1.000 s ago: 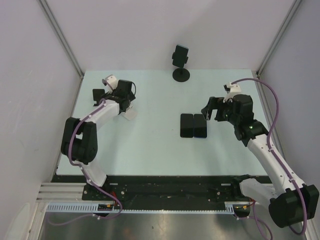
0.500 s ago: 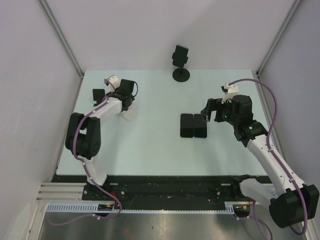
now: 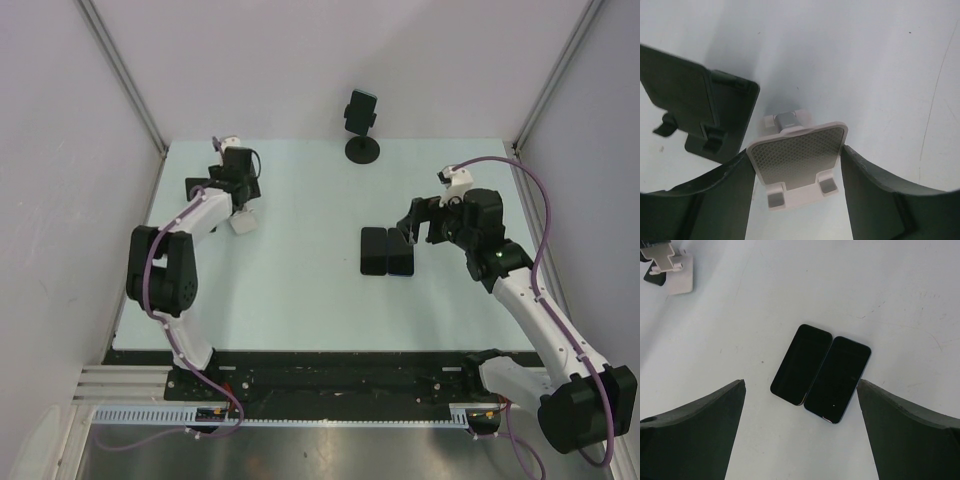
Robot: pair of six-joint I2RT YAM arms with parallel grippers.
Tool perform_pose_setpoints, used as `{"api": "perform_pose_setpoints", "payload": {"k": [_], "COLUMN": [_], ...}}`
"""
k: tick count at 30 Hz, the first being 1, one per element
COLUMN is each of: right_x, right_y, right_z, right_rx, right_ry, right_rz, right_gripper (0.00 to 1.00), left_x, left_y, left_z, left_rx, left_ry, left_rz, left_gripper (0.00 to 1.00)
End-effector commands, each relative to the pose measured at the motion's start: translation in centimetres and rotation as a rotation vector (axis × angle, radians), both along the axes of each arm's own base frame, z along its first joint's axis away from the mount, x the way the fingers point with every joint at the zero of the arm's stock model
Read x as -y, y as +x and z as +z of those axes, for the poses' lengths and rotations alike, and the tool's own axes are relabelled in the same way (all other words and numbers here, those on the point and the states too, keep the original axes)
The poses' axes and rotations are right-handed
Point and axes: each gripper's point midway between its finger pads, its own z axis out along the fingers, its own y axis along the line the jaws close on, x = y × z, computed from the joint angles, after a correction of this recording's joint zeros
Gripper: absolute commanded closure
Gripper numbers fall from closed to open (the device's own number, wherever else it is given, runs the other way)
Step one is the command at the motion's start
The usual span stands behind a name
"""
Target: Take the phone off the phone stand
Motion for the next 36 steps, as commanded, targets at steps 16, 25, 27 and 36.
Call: {"api": "perform_pose_setpoints", "payload": {"k": [16, 25, 27, 36], "right_x": [-1.1, -1.5, -1.5, -2.3], "right_y": [-0.2, -0.5, -0.6, -0.8], "right_z": [1.0, 0.6, 0.5, 0.0], "right_rx": [0.067, 0.06, 0.057, 0.054], "right_ry": [-0.032, -0.05, -0.056, -0.08], "right_rz": [0.091, 0.106, 0.108, 0.13], "right_gripper": [0.0, 0.0, 0.0, 0.0], "left_x": [-0.3, -2.1, -2.4, -3.3], "left_y": [2.3, 2.0, 1.8, 1.3], "left_z": [1.1, 1.0, 0.9, 1.0], "left_rx": [0.104, 0.118, 0.114, 0.132], "left_ry": [0.038, 0.052, 0.055, 0.043], "left_rz": [-0.652, -0.662, -0.657, -0.628], "left_gripper": [0.57, 0.57, 0.57, 0.58]}}
